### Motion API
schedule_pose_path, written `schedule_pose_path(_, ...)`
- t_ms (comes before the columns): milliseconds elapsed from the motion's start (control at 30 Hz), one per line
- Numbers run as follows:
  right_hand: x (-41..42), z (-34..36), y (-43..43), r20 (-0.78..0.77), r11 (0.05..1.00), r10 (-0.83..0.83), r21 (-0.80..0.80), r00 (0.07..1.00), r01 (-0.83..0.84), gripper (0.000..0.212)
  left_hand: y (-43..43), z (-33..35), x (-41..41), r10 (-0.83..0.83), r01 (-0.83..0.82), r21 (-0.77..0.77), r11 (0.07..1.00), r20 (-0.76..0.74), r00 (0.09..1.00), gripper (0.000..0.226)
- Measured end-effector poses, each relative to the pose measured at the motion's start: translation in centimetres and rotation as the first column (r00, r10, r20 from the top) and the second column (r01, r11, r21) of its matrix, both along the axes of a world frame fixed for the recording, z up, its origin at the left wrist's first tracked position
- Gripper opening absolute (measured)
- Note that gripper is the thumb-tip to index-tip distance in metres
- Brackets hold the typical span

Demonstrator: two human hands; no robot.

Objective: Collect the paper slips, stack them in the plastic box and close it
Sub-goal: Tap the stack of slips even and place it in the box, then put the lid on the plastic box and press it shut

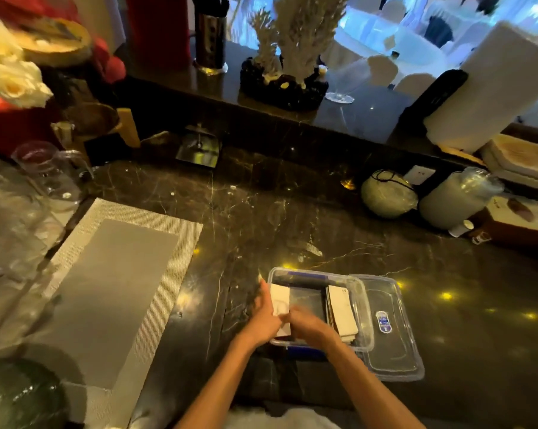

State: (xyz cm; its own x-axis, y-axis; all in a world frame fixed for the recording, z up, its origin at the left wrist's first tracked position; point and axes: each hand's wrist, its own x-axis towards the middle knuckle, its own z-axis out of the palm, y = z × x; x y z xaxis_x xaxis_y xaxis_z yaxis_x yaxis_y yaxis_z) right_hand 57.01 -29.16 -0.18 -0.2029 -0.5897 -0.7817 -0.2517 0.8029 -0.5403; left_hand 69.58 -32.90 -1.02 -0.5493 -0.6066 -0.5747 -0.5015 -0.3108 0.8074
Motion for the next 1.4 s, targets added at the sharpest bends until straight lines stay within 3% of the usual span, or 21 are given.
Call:
schedule_pose_path(233,-0.4,0.0,0.7,0.095,0.996,-0.078,-0.042,0.992,0.082,0.026,0.0,-0.9,1.1,0.086,-0.076,0.089,0.993,-0.119,0.989,0.087)
schedule_pose_path(367,-1.6,0.4,2.8,0.053,0.955,-0.181,-0.228,0.982,0.188,0.023,0.7,-1.4,1.2,0.148,-0.131,0.093,0.987,-0.214,0.965,0.084)
schedule_pose_path(433,-3.1,0.6,4.9,0.154,0.872,-0.344,-0.313,0.926,0.376,0.019,1.1,-0.9,0.3,0.182,-0.181,0.018,0.983,-0.104,0.978,0.091)
schedule_pose_path(533,-6.8,1.1,8.8,0.359,0.66,-0.591,-0.3,0.723,0.688,0.023,1.9,0.6,-2.8,0.281,-0.211,-0.337,0.917,0.172,0.944,0.099)
schedule_pose_path(633,-10.8,0.9,13.4,0.382,0.493,-0.758,-0.197,0.529,0.848,0.024,2.1,1.9,-7.6,0.192,0.017,-0.639,0.769,0.256,0.947,0.081)
schedule_pose_path(800,-15.4,-1.8,19.4,0.228,0.337,-0.914,-0.03,0.335,0.941,0.013,1.7,2.9,-17.8,-0.133,0.436,-0.669,0.602,0.454,0.881,0.051)
schedule_pose_path(900,-16.7,-3.7,20.7,0.112,0.427,-0.896,-0.049,0.43,0.903,0.014,0.6,2.7,-23.6,-0.235,0.61,-0.652,0.45,0.573,0.785,0.043)
schedule_pose_path(1000,-17.7,-3.7,20.8,0.14,0.444,-0.884,-0.046,0.446,0.895,0.023,-0.7,2.8,-28.0,-0.324,0.778,-0.539,0.322,0.71,0.626,0.042)
schedule_pose_path(1067,-18.2,-3.2,20.8,0.112,0.434,-0.893,-0.042,0.436,0.9,0.014,-1.3,2.6,-29.6,-0.357,0.828,-0.445,0.341,0.754,0.551,0.043)
schedule_pose_path(1200,-19.7,-3.1,21.6,0.167,0.406,-0.897,-0.051,0.409,0.912,0.017,-1.6,1.3,-31.0,-0.409,0.82,-0.289,0.493,0.755,0.513,0.041)
schedule_pose_path(1300,-21.4,-3.2,22.2,0.202,0.37,-0.908,-0.021,0.366,0.929,0.018,-1.3,0.4,-31.6,-0.433,0.799,-0.27,0.537,0.725,0.536,0.037)
schedule_pose_path(1400,-22.6,-3.5,22.8,0.217,0.302,-0.928,-0.032,0.301,0.953,0.032,-1.1,0.5,-32.4,-0.429,0.765,-0.324,0.557,0.676,0.599,0.034)
